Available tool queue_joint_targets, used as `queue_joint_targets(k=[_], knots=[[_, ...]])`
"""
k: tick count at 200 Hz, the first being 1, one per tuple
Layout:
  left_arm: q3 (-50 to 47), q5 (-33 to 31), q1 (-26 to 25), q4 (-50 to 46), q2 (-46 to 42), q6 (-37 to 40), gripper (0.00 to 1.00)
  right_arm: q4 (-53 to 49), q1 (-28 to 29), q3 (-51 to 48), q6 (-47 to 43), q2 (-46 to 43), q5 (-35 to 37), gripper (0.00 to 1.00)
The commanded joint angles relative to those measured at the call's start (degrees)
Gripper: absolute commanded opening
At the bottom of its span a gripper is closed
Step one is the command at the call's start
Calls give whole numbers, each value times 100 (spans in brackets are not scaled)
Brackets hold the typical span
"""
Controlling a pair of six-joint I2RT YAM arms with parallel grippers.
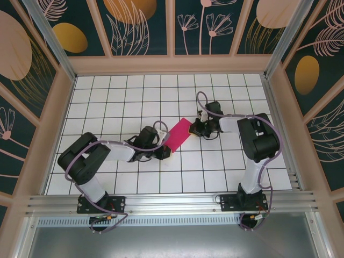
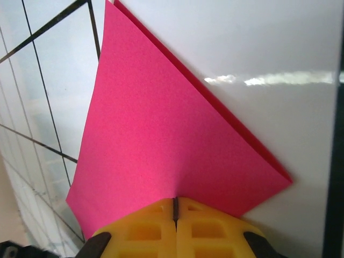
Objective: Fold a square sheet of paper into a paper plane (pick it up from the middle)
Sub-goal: First fold in half a square sheet of paper at the center of the table, then fold the triangle a second time at the center of the table.
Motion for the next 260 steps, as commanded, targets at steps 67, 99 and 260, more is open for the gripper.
queue_joint_targets(k=[67, 99, 260], knots=[[361, -1987, 1133, -1391, -1266, -1784, 32, -808, 1230, 1028, -173, -281, 1796, 11], [296, -2060, 1440, -1554, -1258, -2037, 39, -864, 1764, 1354, 73, 39, 1877, 14], [360, -1637, 1542, -1584, -986, -2150, 43, -1988, 2478, 991, -1411, 155, 1401, 7]])
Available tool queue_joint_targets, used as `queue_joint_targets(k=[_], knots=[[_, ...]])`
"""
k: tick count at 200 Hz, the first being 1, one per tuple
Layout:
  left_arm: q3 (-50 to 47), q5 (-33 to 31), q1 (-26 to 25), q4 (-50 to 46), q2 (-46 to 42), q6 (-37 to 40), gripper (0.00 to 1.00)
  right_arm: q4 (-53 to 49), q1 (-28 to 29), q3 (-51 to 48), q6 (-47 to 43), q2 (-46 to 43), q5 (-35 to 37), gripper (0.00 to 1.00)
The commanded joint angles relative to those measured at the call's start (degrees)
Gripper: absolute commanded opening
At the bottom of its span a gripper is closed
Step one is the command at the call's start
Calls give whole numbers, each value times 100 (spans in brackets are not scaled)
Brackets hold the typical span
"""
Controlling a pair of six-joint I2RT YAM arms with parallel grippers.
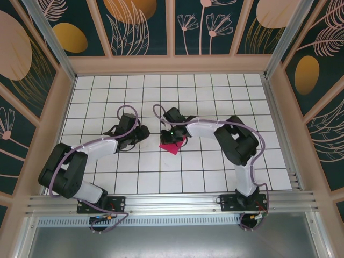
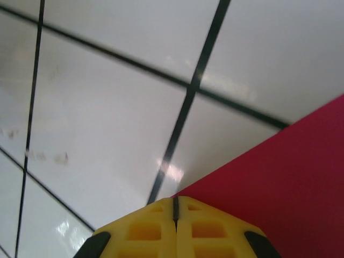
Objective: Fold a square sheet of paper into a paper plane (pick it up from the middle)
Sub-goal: Fold the triangle a second time at the center of the table.
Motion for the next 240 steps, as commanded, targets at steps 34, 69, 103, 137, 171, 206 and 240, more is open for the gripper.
queue_joint_targets(k=[34, 69, 103, 137, 171, 206, 240], knots=[[124, 722, 38, 166, 188, -185, 45, -121, -422, -605, 449, -1076, 436, 21], [113, 1196, -46, 397, 244, -489, 50, 266, -818, -1066, 1353, -1393, 898, 33], [328, 1289, -420, 312, 492, -848, 53, 212, -1123, -1060, 1454, -1217, 727, 33], [698, 1269, -761, 51, 751, -874, 54, 132, -1345, -787, 1311, -886, 499, 31], [1015, 1194, -863, -649, 725, -647, 56, -44, -1354, -556, 1069, -552, 400, 28], [1041, 1262, -971, -738, 732, -711, 58, -31, -1355, -435, 857, -232, 298, 28], [1023, 1369, -1062, -662, 840, -818, 59, -39, -1348, -436, 772, -84, 322, 29]])
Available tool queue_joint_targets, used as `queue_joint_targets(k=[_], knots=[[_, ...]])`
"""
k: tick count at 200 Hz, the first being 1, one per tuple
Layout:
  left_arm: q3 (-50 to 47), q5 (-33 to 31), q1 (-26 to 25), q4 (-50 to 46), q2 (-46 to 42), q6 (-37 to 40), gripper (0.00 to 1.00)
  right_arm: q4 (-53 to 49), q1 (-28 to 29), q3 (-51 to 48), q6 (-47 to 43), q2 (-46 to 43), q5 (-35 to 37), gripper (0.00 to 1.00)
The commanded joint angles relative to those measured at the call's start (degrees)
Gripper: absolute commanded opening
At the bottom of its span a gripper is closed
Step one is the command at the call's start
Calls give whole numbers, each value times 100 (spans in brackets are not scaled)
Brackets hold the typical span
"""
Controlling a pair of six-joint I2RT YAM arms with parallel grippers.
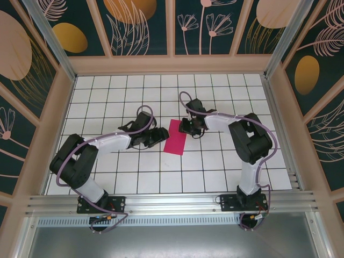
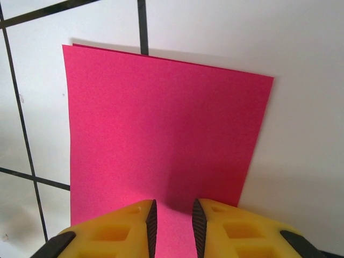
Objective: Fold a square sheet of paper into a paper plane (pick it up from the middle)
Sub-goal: Fold the triangle a second time at the center of the table.
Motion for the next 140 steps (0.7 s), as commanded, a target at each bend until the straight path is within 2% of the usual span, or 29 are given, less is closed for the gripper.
queue_joint_targets(k=[1, 50, 98, 140], knots=[[68, 161, -87, -136, 93, -89, 59, -149, 10, 22, -177, 290, -23, 29], [59, 331, -217, -185, 272, -176, 61, -95, -280, -192, -202, 173, 16, 29], [225, 126, -485, -559, 225, -222, 63, 67, -327, -294, -182, 118, -198, 28], [185, 7, -584, -515, 393, -324, 63, 129, -325, -338, -169, 92, -276, 28]])
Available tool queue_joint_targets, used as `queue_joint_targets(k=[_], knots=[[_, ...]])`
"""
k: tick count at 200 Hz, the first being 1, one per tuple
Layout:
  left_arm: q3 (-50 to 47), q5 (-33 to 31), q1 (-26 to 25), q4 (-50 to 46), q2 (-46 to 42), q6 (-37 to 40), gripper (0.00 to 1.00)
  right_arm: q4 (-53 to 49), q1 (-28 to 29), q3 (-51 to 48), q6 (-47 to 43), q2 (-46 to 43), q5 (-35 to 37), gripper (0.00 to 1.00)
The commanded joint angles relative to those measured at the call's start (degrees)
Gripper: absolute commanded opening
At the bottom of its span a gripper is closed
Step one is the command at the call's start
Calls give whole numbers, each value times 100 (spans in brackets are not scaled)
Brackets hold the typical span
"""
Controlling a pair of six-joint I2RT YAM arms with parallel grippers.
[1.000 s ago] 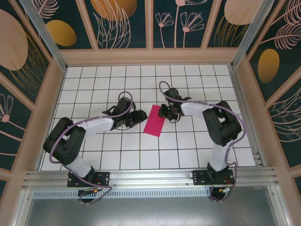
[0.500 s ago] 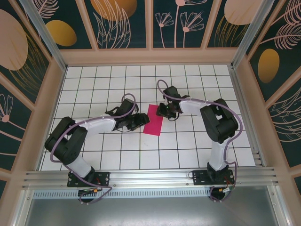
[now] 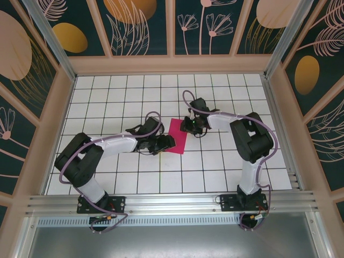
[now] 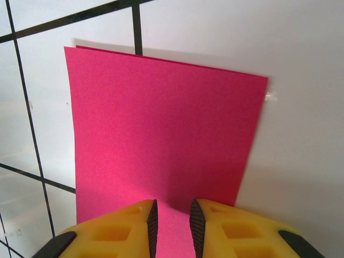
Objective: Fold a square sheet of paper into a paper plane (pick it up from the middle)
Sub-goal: Fold the triangle a second time at the center of the table.
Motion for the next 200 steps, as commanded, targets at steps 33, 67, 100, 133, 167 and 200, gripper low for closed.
queue_joint_targets(k=[33, 67, 100, 133, 167, 200], knots=[[225, -313, -23, -253, 218, -121, 66, -106, -49, -206, -90, 79, 149, 28], [325, -280, -27, -210, 269, -106, 67, -123, -49, -207, -104, 84, 159, 28], [325, -21, -25, 107, 367, -130, 63, -132, -47, -198, -108, 86, 169, 28], [308, 149, -25, 314, 340, -142, 61, -126, -49, -189, -108, 116, 138, 28], [263, 352, -24, 871, 131, -174, 59, -107, -46, -211, -108, 113, 110, 27], [353, 659, -19, 1510, 271, -103, 55, -49, -91, -276, -108, 95, -58, 25]])
